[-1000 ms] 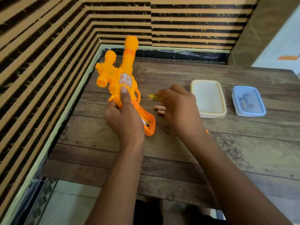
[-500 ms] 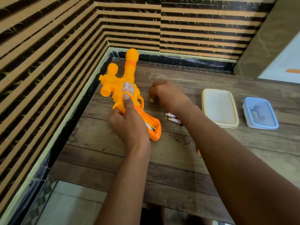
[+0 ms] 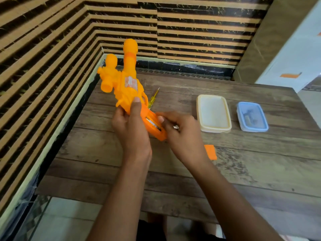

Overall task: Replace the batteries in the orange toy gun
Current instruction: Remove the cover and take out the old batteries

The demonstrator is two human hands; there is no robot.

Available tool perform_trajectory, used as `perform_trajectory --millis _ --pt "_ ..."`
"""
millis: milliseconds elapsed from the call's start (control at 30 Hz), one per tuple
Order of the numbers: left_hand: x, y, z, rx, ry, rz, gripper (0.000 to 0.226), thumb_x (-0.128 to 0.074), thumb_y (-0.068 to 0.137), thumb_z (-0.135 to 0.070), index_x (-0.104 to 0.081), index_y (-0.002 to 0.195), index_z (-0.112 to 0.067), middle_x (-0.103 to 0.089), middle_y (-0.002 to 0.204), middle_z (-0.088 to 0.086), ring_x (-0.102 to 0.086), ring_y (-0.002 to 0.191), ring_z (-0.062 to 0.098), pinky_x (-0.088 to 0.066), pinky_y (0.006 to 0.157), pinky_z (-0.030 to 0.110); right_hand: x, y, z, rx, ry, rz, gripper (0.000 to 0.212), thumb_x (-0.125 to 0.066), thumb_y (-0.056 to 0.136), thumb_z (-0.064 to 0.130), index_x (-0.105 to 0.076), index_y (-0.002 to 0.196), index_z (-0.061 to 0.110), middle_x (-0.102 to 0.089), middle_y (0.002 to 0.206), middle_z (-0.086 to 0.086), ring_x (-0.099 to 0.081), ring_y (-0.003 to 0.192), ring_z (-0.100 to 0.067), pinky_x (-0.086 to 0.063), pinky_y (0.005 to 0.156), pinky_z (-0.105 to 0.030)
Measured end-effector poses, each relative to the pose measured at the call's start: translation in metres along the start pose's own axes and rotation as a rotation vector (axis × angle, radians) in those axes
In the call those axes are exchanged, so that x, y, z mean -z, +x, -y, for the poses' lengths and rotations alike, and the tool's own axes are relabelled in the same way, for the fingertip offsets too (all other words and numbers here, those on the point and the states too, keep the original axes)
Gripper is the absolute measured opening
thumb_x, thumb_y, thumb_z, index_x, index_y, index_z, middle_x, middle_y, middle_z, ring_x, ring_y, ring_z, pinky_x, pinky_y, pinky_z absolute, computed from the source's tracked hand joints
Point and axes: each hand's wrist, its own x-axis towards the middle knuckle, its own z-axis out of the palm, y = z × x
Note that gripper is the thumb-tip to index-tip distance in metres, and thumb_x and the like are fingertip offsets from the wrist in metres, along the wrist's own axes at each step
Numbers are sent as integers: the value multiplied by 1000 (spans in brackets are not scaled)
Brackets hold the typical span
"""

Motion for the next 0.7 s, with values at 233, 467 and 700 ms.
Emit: perform_trajectory --millis 233,467,700 --pt "-16 -14 -12 -60 -9 86 50 -83 87 -15 -52 125 -7 -78 99 -4 -76 101 19 -61 89 39 7 -6 -10 -140 418 -6 26 -69 94 0 -81 115 10 -82 109 -3 -77 103 -18 -61 93 -52" --pt "-19 -16 -8 -171 172 199 34 -76 94 -24 -65 122 -9 -66 88 -2 -62 77 11 -55 72 31 17 -14 -16 -228 582 6 26 -65 93 -14 -77 115 -5 -80 107 -17 -76 107 -33 -63 94 -46" --pt "-24 -11 4 -587 708 341 87 -77 90 -44 -34 161 -19 -47 121 4 -55 103 9 -49 84 12 18 -11 -10 -546 1058 110 29 -48 105 1 -72 117 -8 -76 111 -26 -74 95 -28 -62 83 -38"
